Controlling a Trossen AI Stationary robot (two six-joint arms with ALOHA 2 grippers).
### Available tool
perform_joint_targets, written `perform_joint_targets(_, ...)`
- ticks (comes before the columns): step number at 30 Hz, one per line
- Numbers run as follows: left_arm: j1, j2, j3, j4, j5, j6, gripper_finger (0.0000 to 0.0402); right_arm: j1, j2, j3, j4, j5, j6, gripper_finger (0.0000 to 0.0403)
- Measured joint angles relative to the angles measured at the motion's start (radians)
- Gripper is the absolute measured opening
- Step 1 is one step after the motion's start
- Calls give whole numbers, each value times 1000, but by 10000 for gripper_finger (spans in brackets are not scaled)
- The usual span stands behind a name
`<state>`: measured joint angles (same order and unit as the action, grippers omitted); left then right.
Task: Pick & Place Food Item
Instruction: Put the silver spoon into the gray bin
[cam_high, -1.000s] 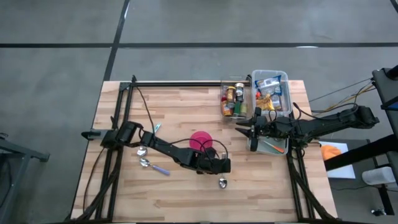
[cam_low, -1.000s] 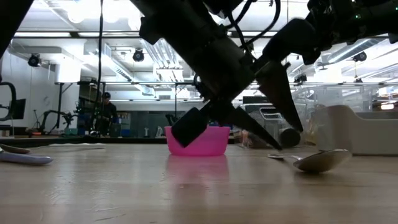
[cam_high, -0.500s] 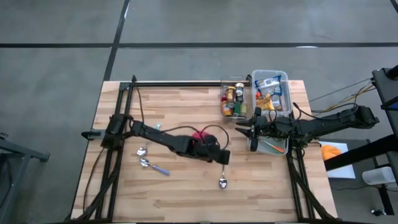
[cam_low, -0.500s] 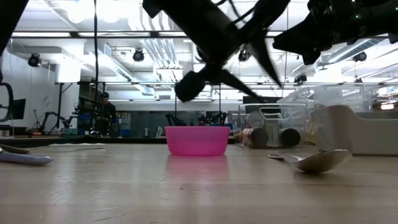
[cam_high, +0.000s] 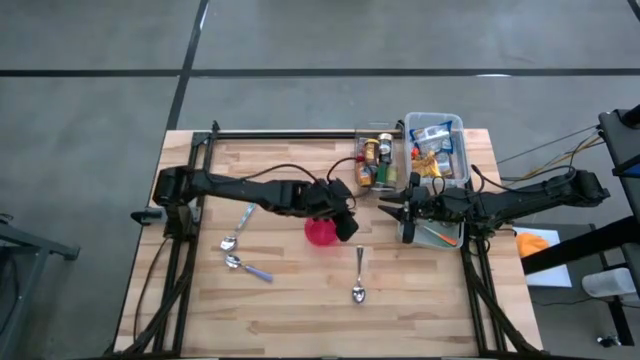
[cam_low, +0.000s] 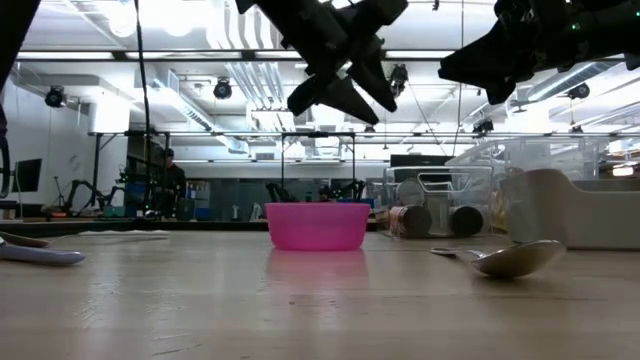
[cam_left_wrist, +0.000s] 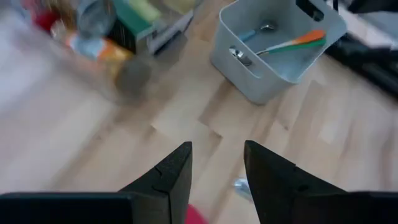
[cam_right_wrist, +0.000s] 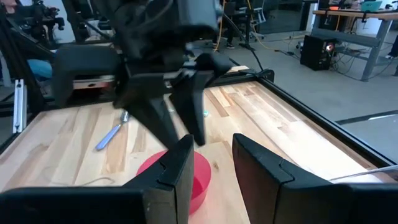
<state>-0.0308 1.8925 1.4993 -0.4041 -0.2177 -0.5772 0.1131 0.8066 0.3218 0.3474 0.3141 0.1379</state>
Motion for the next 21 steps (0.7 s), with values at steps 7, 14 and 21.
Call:
perform_joint_targets(7, -1, -47, -1, 13, 1, 326, 146, 0, 0, 0, 1, 0, 0, 110)
perform_joint_targets(14, 11, -81, 0, -11, 0, 365, 146, 0, 0, 0, 0, 0, 0, 110)
perform_joint_targets(21, 11, -83, 0, -13, 0, 364, 146, 0, 0, 0, 0, 0, 0, 110)
